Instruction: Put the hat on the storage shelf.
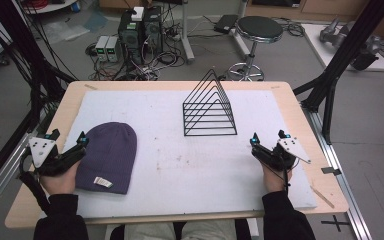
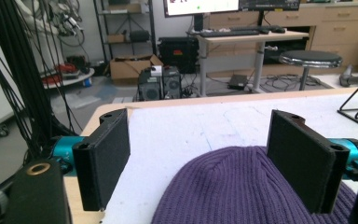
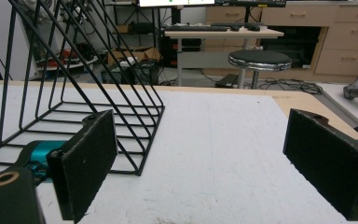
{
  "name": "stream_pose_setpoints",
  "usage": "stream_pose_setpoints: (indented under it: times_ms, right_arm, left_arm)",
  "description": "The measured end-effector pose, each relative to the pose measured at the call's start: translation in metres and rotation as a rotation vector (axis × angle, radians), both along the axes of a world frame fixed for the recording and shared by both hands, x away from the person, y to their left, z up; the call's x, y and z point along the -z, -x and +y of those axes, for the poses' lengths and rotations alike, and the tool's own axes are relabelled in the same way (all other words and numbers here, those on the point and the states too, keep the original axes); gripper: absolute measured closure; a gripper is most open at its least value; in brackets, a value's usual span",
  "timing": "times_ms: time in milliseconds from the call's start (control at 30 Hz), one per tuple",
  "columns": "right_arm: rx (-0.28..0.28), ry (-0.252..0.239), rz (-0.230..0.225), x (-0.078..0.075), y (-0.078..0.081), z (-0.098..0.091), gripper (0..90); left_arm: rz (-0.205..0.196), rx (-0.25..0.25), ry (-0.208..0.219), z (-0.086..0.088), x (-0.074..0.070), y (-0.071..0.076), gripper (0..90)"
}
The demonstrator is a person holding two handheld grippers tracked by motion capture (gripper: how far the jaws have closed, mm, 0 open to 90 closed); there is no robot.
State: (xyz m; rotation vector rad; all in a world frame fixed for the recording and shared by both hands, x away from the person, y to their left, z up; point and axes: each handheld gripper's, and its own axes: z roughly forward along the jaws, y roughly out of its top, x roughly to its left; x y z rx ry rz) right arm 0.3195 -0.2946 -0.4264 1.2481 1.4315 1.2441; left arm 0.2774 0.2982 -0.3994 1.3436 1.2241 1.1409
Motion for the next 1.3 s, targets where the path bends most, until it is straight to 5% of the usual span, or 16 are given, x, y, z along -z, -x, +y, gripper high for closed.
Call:
stream_pose_setpoints:
  times_ms: [267,767,1133,1300]
  right_arm:
    - [-0.006,0.006,0.006,0.000,0.000,0.000,9.1]
    - [-0.008,0.021,0.006,0.001,0.000,0.002,9.1]
    - [-0.007,0.024,0.005,0.001,0.000,0.002,9.1]
    - [-0.008,0.023,0.015,0.001,0.000,0.002,9.1]
  left_arm:
    - [0.039,0.055,-0.014,-0.005,-0.008,-0.016,22.1]
    - [0.183,0.224,-0.119,-0.008,-0.029,-0.043,22.6]
    - [0.251,0.240,-0.139,-0.008,-0.029,-0.058,22.1]
    - [0.284,0.253,-0.197,-0.010,-0.032,-0.066,22.2]
